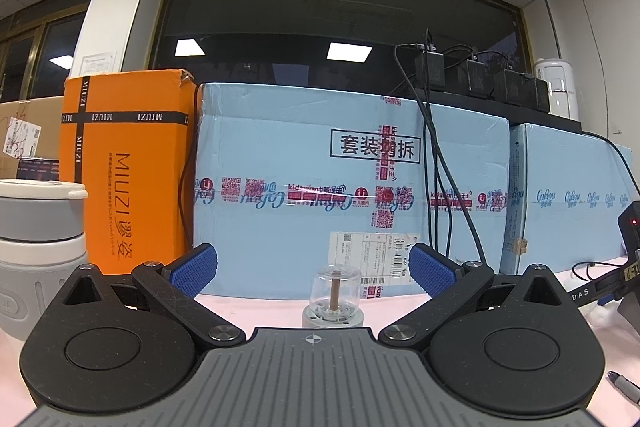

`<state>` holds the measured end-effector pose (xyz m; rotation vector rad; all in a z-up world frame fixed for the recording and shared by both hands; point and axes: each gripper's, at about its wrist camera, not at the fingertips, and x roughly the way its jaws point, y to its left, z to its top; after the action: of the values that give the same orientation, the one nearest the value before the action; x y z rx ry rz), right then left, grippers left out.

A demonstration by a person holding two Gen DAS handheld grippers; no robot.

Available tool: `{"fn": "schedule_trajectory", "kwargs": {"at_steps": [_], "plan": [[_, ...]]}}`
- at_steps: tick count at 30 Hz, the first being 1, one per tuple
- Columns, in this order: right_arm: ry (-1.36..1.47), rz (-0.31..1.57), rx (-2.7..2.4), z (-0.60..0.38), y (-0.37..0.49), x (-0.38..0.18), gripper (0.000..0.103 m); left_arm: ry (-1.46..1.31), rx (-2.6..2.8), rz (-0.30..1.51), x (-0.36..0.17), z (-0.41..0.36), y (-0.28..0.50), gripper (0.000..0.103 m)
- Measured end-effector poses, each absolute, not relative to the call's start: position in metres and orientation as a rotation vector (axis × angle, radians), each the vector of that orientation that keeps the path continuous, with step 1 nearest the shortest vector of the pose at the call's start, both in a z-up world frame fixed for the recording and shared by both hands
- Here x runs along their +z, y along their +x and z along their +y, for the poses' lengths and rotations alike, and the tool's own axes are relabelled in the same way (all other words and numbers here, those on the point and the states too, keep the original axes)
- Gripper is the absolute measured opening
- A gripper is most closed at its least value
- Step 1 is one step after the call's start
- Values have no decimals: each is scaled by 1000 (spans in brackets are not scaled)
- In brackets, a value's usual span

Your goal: Clean container

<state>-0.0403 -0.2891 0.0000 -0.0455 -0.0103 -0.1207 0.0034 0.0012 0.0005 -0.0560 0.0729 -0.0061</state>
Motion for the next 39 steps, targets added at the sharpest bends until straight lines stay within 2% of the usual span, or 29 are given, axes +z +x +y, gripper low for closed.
{"fn": "schedule_trajectory", "kwargs": {"at_steps": [9, 15, 20, 28, 39], "plan": [[19, -82, -167, -300, -55, 5, 103, -69, 15, 92, 0, 3, 4, 103], [76, -54, -118, -311, -68, 18, 103, -117, 5, 138, 0, 12, 10, 103], [90, 127, 8, -312, -74, 36, 103, -163, -34, 177, 3, 20, 11, 103], [28, 397, 118, -283, -88, 32, 103, -279, -179, 85, 22, 39, -13, 103], [65, 551, 141, -254, -72, 10, 102, -316, -380, -5, 34, 34, -34, 103]]}}
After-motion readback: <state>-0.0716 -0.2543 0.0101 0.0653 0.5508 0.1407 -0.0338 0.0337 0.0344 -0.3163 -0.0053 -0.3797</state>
